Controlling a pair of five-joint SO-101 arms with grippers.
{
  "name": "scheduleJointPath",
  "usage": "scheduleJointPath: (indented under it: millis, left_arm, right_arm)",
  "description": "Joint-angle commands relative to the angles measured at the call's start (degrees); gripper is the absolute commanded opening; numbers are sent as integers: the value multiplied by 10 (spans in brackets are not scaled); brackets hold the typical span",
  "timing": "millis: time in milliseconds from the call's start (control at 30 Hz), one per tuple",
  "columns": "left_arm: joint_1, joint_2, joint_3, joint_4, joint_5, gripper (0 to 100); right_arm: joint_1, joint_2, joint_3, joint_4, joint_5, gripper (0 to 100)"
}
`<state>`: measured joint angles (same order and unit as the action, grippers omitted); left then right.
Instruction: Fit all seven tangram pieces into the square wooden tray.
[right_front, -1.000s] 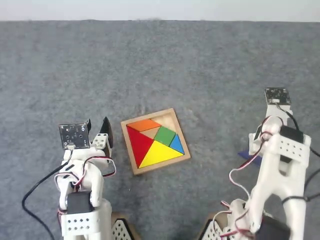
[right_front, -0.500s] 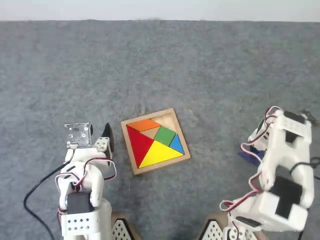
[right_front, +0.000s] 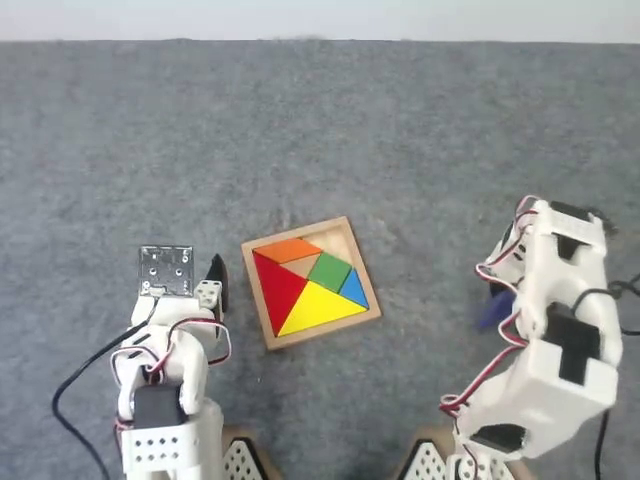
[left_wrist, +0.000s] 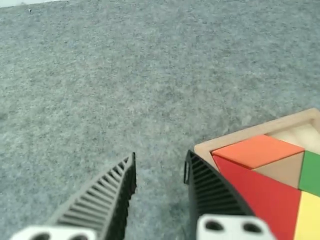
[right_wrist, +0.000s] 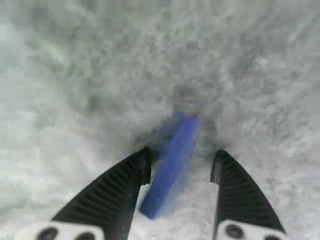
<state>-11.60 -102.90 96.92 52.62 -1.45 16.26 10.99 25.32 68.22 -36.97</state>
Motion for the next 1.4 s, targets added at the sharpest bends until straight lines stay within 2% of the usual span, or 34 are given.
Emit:
scheduleJointPath:
  millis: [0, 200, 267, 333, 367, 467, 600, 733, 900, 1000, 1167, 1367]
  left_arm:
    - [0, -10, -5, 2, -7, 152]
    - [0, -10, -5, 2, -7, 152]
    - [1, -10, -5, 2, -7, 152]
    - [3, -10, -5, 4, -7, 152]
    - [3, -10, -5, 4, -7, 152]
    - [3, -10, -5, 4, -7, 152]
    - [3, -10, -5, 6, -7, 152]
    - [3, -10, -5, 6, -7, 152]
    - [3, -10, -5, 7, -7, 152]
    - [2, -10, -5, 7, -7, 152]
    - [4, -10, -5, 25, -8, 152]
    - [4, -10, -5, 26, -8, 152]
  right_arm:
    - [-31, 8, -10, 7, -7, 220]
    - [-33, 20, -11, 11, -3, 201]
    - [-33, 19, -12, 11, 4, 125]
    - [-35, 13, -20, 10, 70, 19]
    - [-35, 6, -23, 12, 104, 0]
    - [-33, -22, -23, 29, 97, 4]
    - [-51, -73, -25, 40, 132, 6]
    - [-95, -150, -25, 44, 174, 6]
    - [-160, -257, -25, 44, 295, 6]
    - [-223, -297, -25, 26, 315, 6]
    - [-349, -278, -47, -6, 317, 6]
    - [-405, -178, -162, -5, 350, 6]
